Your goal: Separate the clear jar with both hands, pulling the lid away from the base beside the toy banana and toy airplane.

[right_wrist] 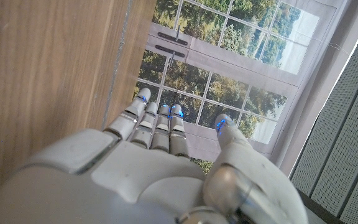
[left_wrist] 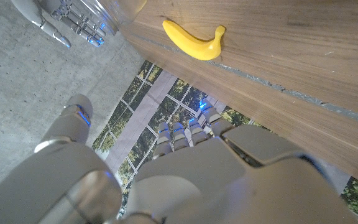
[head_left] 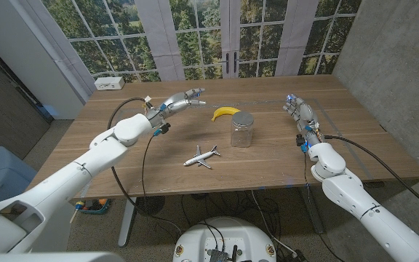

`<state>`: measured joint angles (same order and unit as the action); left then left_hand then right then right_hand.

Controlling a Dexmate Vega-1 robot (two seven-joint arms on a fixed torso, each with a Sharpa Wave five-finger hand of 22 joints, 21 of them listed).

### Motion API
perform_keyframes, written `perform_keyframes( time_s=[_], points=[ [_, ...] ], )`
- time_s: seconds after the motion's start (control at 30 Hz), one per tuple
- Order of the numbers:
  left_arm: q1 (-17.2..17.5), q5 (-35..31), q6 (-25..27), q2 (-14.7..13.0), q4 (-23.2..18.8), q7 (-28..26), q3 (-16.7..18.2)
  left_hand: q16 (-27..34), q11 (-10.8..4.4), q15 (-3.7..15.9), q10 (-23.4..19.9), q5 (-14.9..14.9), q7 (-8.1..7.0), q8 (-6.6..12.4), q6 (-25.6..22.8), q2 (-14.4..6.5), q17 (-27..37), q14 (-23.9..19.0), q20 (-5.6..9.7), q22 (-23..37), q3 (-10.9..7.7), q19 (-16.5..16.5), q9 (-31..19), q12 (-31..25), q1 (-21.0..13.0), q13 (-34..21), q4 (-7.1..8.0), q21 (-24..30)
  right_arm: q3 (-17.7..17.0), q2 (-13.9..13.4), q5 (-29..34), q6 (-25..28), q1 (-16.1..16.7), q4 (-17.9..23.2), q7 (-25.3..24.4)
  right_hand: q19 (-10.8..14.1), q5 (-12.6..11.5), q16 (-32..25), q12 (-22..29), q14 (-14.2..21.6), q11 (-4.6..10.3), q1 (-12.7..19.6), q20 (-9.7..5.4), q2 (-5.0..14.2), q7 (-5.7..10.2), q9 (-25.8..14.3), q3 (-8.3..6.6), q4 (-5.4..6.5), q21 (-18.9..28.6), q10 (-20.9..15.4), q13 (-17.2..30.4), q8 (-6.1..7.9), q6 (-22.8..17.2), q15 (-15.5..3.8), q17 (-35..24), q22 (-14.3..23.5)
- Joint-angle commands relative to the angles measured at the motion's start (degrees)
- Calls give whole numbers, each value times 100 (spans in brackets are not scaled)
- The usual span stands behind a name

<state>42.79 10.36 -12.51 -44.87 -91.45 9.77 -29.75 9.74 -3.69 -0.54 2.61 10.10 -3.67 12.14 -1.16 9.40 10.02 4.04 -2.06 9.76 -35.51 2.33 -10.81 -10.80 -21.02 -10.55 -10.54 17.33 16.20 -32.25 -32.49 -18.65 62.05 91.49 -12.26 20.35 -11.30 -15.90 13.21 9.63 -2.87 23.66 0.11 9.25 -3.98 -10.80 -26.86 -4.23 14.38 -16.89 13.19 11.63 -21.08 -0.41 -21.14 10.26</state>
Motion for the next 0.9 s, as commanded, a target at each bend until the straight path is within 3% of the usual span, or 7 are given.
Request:
perform_keyframes(
  time_s=[0.03,0.13,0.27,0.33,0.5,0.7,0.9],
  points=[
    [-342,-515,506,-282,-348,444,-270,7,-165,-10,184,149,-83,-74,337,130,10,268,-47,16,189,-119,-36,17,-209,-35,12,-155,-16,7,44,-2,2,23,-47,46,-22,-24,-13,12,-14,-17,2,43,-6,-19,-3,-35,-30,-48,23,4,-33,31,-35,19],
    [-432,-638,649,-337,-442,600,-353,11,-178,-110,541,365,-69,-145,753,186,11,538,-166,17,481,-324,-44,38,-415,-40,25,-372,-23,-3,64,-3,27,45,-68,44,-19,-24,-14,12,-16,-29,3,42,-5,-19,5,-35,-34,-50,24,2,-34,26,-38,19],
    [-549,-770,918,-400,-585,821,-457,40,-206,-192,1048,766,19,-222,1757,181,14,835,-269,15,1085,-719,-22,14,-750,-40,52,-655,-34,-14,74,-8,61,74,-82,39,-15,-24,-16,8,-11,-53,-8,44,11,-20,18,-32,-42,-52,26,0,-37,19,-44,20],
    [-678,-919,1123,-439,-684,1036,-581,6,-212,-232,1454,953,122,-199,2114,169,12,1112,-246,14,1392,-1014,-10,56,-898,-36,70,-718,-51,-22,82,-28,103,103,-100,33,-13,-23,-19,2,0,-64,-15,45,17,-21,24,-30,-47,-46,27,-2,-34,0,-47,20],
    [-792,-1075,1174,-411,-673,1199,-715,-10,-158,-342,1682,1060,193,-195,2311,154,13,1350,-368,16,1571,-1226,-11,53,-983,-37,84,-733,-86,-27,85,-56,189,166,-144,45,-7,-26,-18,7,-14,-97,1,48,1,-22,41,-23,-50,-55,29,-3,-39,16,-55,21],
    [-873,-1134,1012,-311,-503,1301,-816,7,-153,-393,1733,1119,110,-137,2288,134,13,1438,-411,17,1663,-1278,-26,20,-1051,-42,89,-715,-117,-44,103,-48,276,248,-199,36,-1,-26,-21,1,-5,-124,-10,50,9,-22,54,-15,-59,-54,31,-5,-40,15,-62,22],
    [-825,-962,645,-152,-183,1265,-813,108,-276,-223,1463,1205,1,12,2012,104,9,1222,-317,18,1846,-1039,-58,-126,-1203,-54,104,-610,-150,-74,150,-32,359,355,-266,37,3,-28,-21,5,-17,-156,-8,52,2,-23,70,-9,-66,-60,33,-5,-49,15,-71,23]
  ],
)
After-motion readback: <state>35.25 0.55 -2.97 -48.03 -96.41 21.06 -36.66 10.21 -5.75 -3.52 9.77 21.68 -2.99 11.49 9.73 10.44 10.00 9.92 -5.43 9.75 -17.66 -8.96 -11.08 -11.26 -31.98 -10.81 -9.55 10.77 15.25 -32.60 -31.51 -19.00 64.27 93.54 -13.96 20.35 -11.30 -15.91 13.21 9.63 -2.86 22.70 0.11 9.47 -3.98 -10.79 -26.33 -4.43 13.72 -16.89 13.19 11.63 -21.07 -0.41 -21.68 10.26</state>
